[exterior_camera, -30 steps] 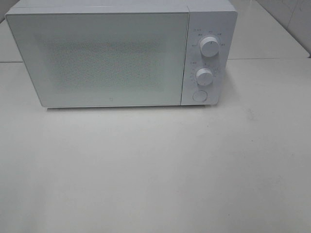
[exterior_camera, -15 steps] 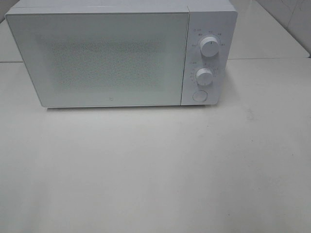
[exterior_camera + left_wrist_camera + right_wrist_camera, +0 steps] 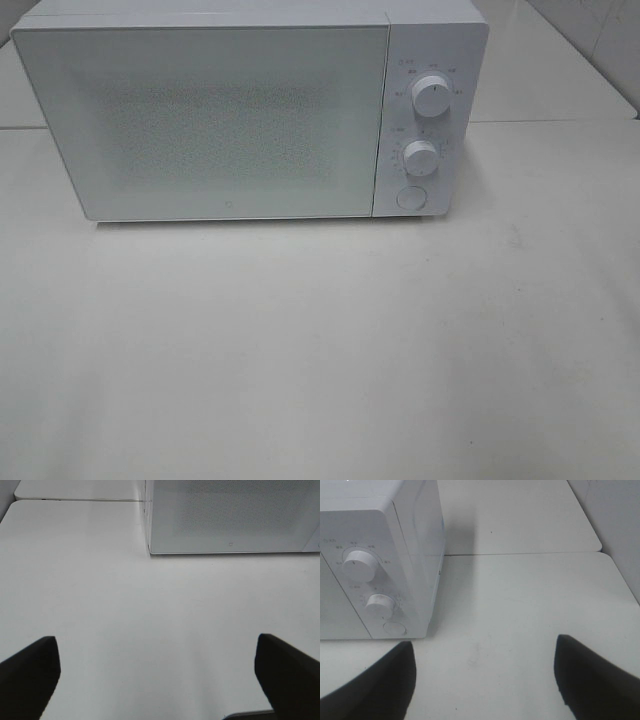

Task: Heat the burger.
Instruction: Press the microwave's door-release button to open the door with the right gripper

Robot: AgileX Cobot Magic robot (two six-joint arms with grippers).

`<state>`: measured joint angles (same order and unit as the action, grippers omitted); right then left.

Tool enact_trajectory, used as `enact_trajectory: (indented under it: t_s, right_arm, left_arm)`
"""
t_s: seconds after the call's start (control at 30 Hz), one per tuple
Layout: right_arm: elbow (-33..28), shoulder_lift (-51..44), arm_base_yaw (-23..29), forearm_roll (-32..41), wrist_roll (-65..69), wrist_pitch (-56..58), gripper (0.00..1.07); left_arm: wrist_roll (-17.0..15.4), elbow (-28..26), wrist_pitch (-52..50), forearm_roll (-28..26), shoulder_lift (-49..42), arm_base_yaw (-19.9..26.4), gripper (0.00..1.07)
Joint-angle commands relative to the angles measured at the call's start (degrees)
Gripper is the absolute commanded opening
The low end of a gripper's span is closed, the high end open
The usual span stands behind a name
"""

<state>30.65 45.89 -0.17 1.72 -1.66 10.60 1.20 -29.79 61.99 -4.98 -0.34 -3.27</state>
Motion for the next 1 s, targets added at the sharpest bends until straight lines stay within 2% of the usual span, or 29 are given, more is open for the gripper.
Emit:
enact_trajectory:
  t_s: [0.03,0.5,0.53,0.77,0.93,1.0]
  right_arm:
    - [0.34,1.78,-0.29,-0.46,-0.23,-4.24,0.76]
    - [-0.23,14.44,-0.29,-0.74,-0.46,-22.75,0.76]
    - [-2.01,15.99,-0.29,-0.74,-0.86,-27.79,0.76]
    - [-7.68,20.57,-0.29,1.55,-1.72,-41.54,0.76]
    - [-11.17,24.41,-0.29,4.98,-3.95,-51.8,0.76]
    - [-12.61,26.36,0.11,9.11,-5.44,-56.95,0.76]
  left_arm:
    - [0.06,0.11,-0.63,-0.17,-0.86,0.17,0.98]
    - [0.06,0.11,-0.63,-0.17,-0.86,0.17,0.98]
    - [0.06,0.11,-0.63,-0.17,-0.86,0.17,0.98]
    - [0.06,0.11,-0.63,-0.17,-0.86,0.17,0.98]
    - [0.06,0.11,-0.63,-0.17,-0.86,0.17,0.98]
    - [0.06,0.11,-0.63,-0.17,-0.86,0.17,0.98]
